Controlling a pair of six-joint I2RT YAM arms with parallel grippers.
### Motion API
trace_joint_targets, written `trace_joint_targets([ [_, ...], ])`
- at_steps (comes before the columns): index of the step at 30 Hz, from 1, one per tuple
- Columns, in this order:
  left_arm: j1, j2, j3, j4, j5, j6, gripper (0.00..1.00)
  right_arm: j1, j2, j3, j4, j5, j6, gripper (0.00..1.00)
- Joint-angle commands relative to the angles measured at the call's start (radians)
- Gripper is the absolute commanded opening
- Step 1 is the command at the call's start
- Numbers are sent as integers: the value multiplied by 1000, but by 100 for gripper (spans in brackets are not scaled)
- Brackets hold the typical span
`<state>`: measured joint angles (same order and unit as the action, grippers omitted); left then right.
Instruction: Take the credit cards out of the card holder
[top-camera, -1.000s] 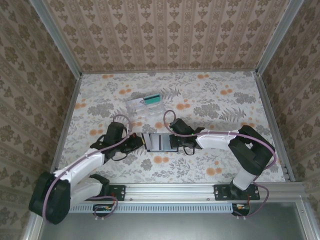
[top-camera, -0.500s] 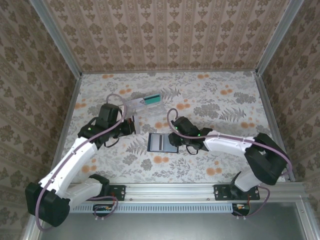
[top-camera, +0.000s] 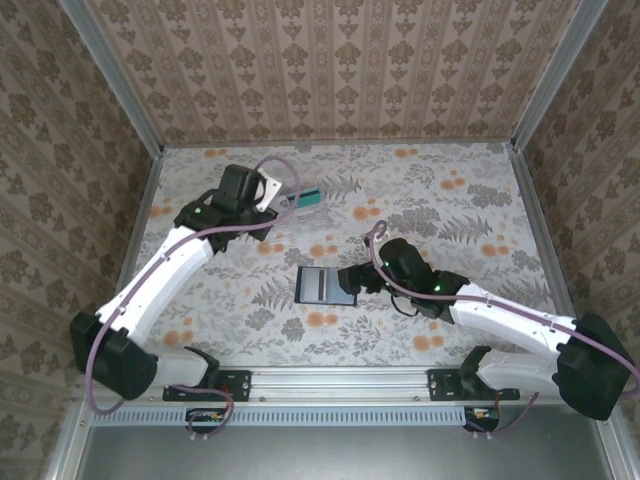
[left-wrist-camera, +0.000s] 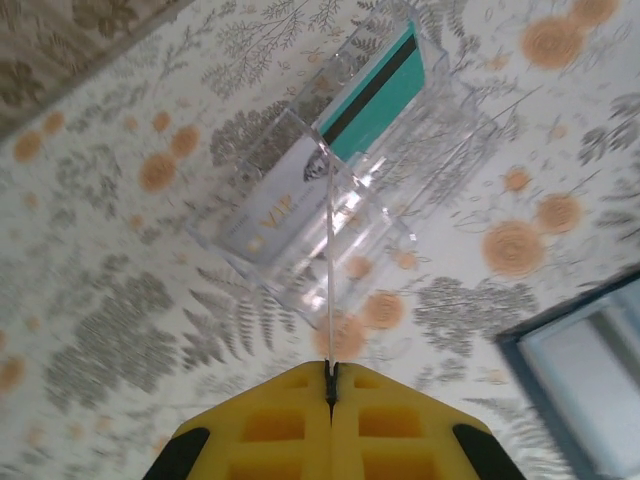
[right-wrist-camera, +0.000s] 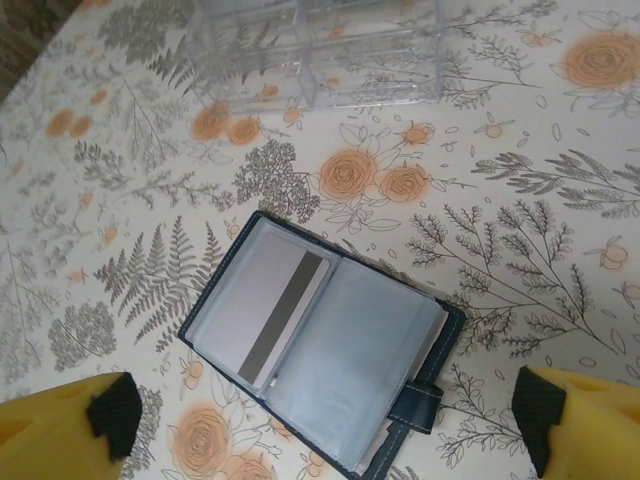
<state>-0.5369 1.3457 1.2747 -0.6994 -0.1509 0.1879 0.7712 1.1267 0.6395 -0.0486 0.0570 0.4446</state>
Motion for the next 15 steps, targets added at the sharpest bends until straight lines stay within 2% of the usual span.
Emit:
trace_joint_targets([
  [1,9,75,53,-26,-68,290,0,-11,-51,-25,9,42,8,100],
  [6,35,190,116,-21,-58,458,0,-38,-81,-39,-14,66,32,100],
  [12,31,276,111,64,-119,618,0,-61,-91,-54,-1,35,48,100],
  [15,31,315,122,80,-125,652,0,-65,-81,-52,-3,33,49,100],
])
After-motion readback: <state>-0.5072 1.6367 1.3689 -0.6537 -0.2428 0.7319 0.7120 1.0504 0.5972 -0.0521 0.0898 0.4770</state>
